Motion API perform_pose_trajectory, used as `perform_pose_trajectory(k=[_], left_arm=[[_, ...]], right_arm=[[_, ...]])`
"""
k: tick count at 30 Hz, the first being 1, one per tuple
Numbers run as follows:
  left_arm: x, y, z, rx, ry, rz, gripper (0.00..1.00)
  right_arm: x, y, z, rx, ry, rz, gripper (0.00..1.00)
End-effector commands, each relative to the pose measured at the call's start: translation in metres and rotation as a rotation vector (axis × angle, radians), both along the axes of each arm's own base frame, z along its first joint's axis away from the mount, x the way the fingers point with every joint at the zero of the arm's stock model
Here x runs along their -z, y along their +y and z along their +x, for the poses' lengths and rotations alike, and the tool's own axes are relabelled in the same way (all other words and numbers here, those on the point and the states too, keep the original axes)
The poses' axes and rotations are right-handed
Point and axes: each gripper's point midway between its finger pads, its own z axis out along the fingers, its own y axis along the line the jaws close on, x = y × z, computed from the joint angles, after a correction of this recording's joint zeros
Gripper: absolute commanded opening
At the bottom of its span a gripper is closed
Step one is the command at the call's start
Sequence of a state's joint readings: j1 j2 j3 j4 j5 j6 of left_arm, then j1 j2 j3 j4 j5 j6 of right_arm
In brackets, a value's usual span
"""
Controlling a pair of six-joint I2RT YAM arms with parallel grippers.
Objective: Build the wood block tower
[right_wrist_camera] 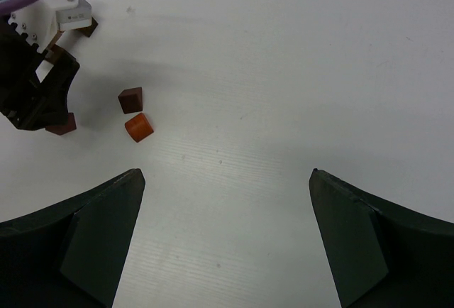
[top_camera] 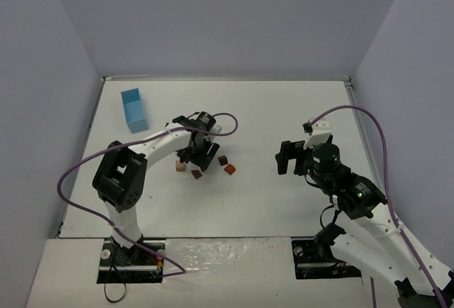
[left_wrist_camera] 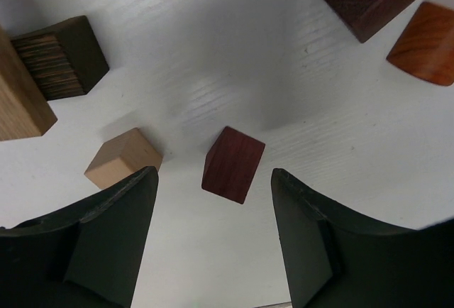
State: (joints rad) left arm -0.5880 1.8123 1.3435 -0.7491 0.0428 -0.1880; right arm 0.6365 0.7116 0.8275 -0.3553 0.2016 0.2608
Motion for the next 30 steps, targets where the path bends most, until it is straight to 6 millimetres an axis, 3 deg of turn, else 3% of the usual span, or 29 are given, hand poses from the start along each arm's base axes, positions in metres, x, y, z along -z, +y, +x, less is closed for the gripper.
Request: perform_pose_trajectory(k=[1,16,30], left_arm=[[-0.01,-0.003,0.004,0.158,-0.006,0.007,0.62],[0.017,0.0,-0.008,0.187,0.075,0.035,0.62],[0.022,-0.003,-0.018,0.211,0.092,0.052,0.37]], right_arm=[[-0.013,0.005,0.008,0.003,-0.053,0.037,1.0],[-0.01,0.004,0.009,0.016,-0.046,0.031,1.0],[-0.01,0.003,0.01,0.02,-0.046,0.025,1.0]])
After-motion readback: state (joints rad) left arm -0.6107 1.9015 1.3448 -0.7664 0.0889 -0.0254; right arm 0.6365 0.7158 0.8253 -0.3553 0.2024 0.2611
